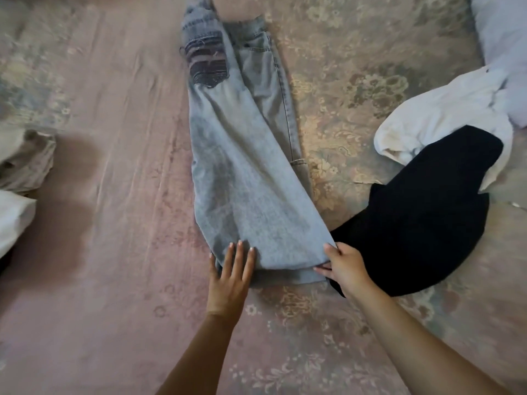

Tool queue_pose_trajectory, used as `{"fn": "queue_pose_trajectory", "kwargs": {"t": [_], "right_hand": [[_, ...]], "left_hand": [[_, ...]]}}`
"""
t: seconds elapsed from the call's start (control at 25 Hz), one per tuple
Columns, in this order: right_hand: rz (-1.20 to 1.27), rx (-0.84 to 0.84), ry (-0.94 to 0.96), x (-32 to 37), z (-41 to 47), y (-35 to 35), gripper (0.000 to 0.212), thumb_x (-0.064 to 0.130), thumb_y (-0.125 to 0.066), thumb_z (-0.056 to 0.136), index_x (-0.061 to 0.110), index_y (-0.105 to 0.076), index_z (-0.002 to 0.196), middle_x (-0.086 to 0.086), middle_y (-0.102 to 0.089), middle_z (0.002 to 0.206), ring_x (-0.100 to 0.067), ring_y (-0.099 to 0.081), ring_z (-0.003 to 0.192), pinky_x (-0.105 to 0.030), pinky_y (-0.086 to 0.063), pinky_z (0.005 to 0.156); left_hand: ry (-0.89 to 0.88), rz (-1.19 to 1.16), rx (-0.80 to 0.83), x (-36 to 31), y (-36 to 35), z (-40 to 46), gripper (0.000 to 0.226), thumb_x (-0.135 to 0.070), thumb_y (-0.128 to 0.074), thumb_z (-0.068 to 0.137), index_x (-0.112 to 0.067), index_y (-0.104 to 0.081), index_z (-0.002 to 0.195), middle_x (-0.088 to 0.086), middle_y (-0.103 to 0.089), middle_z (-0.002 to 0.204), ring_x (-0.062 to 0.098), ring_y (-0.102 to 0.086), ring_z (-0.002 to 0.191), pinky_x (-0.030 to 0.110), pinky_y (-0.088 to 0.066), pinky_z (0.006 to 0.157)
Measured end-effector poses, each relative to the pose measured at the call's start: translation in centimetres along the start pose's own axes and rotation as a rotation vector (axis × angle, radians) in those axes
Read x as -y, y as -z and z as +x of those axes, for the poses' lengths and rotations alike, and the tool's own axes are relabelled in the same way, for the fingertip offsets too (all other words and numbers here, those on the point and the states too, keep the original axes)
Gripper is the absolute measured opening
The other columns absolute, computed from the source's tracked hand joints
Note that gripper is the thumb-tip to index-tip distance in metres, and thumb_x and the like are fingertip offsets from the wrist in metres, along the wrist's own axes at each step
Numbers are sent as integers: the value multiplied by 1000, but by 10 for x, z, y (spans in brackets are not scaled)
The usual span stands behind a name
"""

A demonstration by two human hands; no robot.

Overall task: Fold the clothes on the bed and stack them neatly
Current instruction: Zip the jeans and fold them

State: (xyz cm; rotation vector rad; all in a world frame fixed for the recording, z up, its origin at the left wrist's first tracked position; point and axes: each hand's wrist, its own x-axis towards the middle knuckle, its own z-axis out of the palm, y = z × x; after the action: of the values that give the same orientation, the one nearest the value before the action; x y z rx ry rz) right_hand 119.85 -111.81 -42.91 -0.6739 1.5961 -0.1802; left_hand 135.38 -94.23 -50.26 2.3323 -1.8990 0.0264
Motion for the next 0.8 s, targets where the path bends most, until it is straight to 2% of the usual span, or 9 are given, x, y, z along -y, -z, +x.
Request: {"fn": "queue_pose_trajectory", "kwargs": {"t": [0.08,0.12,0.24,0.32,0.48,0.56,0.64,0.72,0.8], "right_hand": [[98,6,-32,2,4,-1,34,15,-46,108,-8,-53,131,-26,-61,124,-40,-64,111,-49,-56,96],[165,14,-49,2,4,0,33,13,-47,107,-9,-53,130,-27,-61,124,-41,-63,112,-51,-54,98],[294,64,-74,4,-6,1,29,9,-49,105,-12,-55,124,-29,-61,126,-37,-63,106,-54,-50,104],[362,79,-88,4,-12,1,27,7,-48,105,-12,-55,123,-29,-61,127,-37,-62,109,-53,-47,108],[478,109,-95,8,-17,-3,27,5,-49,104,-12,-54,124,-26,-62,119,-30,-63,94,-50,-45,111],[505,101,-74,10,-15,-2,27,5,-49,104,-13,-53,124,-24,-63,114,-30,-63,92,-49,-45,111],[472,79,-49,11,-14,0,26,6,-49,105,-11,-55,123,-22,-63,110,-33,-64,97,-50,-48,108],[102,-30,25,7,-13,2,19,9,-49,106,-5,-61,108,-18,-62,97,-32,-63,91,-49,-54,92],[-584,-115,200,-1,-12,6,31,13,-51,106,2,-57,78,-13,-53,75,-28,-54,71,-42,-45,68]], "left_hand": [[128,-89,-62,-3,4,-3,52,-3,-47,84,3,-48,136,33,-55,134,46,-56,124,58,-50,94],[345,-269,-76,-10,8,-4,51,2,-50,85,7,-46,136,35,-52,134,50,-52,126,57,-47,97],[1329,-1137,-64,-34,25,9,25,-3,-52,99,0,-50,123,23,-54,121,42,-55,113,49,-46,89],[1664,-1546,-74,-44,32,21,16,-21,-49,106,-8,-53,115,16,-63,112,30,-63,95,40,-51,75],[1762,-1862,-170,-44,32,25,21,-32,-50,106,-14,-60,110,5,-67,91,12,-61,66,24,-48,56],[1789,-1949,-61,-40,32,23,27,-39,-51,104,-17,-64,112,4,-68,96,13,-59,70,24,-48,61],[1790,-2084,-54,-31,35,18,22,-33,-51,105,-18,-63,114,7,-66,104,15,-62,78,26,-53,67],[1779,-2050,-127,-18,33,11,7,-13,-55,103,-14,-62,107,10,-65,113,17,-65,83,29,-58,72],[1806,-1688,-142,-6,31,5,20,0,-68,93,-9,-52,99,18,-62,118,22,-63,89,40,-57,90]]}}
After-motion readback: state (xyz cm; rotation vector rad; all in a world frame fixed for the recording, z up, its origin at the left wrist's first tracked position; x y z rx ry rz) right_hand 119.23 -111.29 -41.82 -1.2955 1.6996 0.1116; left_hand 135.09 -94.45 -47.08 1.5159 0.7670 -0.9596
